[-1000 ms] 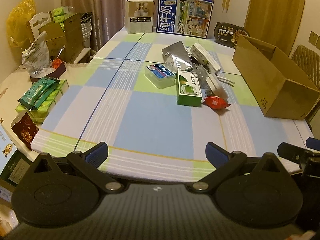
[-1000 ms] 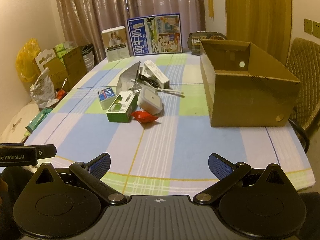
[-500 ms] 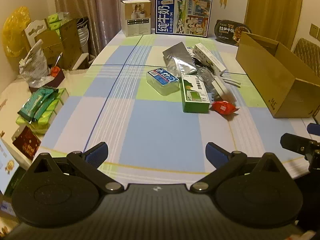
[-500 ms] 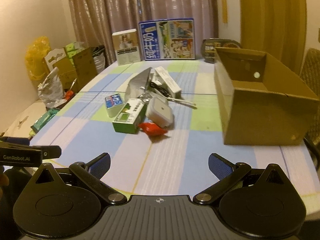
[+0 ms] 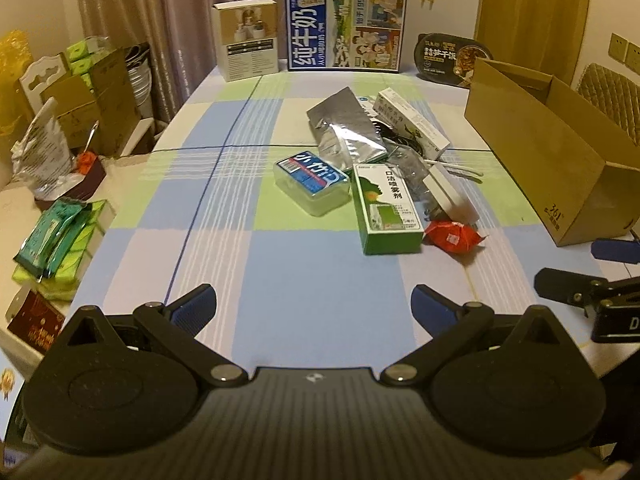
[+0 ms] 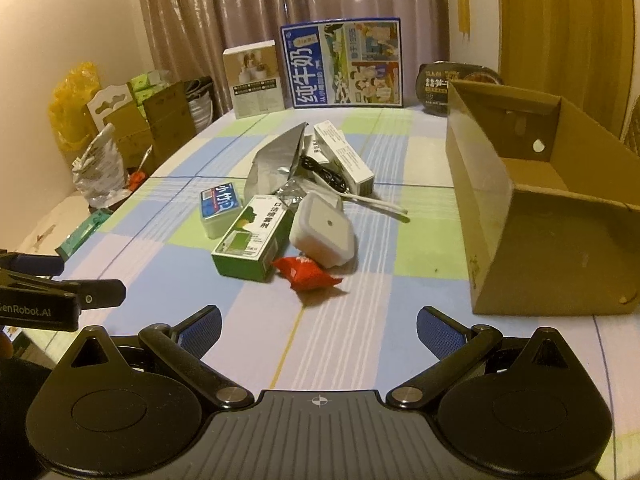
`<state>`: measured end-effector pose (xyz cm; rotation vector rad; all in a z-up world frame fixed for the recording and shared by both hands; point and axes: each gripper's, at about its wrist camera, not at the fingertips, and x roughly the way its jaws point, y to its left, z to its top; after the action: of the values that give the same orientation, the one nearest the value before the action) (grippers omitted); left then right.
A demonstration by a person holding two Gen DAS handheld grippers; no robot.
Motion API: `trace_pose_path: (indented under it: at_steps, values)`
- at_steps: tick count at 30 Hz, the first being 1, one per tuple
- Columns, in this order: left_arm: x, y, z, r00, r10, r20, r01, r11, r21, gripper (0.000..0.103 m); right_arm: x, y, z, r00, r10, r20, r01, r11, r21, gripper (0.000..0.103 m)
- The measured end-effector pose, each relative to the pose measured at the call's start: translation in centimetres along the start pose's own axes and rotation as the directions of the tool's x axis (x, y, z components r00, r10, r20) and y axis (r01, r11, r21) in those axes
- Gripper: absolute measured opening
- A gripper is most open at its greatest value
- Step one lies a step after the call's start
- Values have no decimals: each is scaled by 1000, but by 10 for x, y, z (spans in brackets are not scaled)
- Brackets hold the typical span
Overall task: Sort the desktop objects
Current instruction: 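Grasp the white square night-light with the right gripper while the left gripper grasps the green spray box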
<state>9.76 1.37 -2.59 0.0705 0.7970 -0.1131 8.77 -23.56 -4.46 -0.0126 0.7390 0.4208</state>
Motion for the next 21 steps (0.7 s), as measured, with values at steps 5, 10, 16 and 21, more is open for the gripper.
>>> trace_pose_path:
  at_steps: [5, 10, 16, 21]
  values:
    - [21, -7, 13, 1000, -8, 3, 8, 1000, 30, 102, 23, -7, 8, 1000, -12, 0, 12, 1000, 16, 101]
    - [48, -13, 26, 999, -48, 5, 47, 997, 53, 101, 48, -21, 17, 1000, -1, 8, 1, 996, 86, 98]
    - [76, -20, 35, 996, -91, 0, 90, 994, 68, 99, 76, -33, 31, 1000, 28, -3, -27, 988, 152, 90]
    - [95, -25, 39, 993, -117, -14, 117, 990, 75, 94, 98, -38, 37, 999, 48, -20, -44, 987, 153, 86]
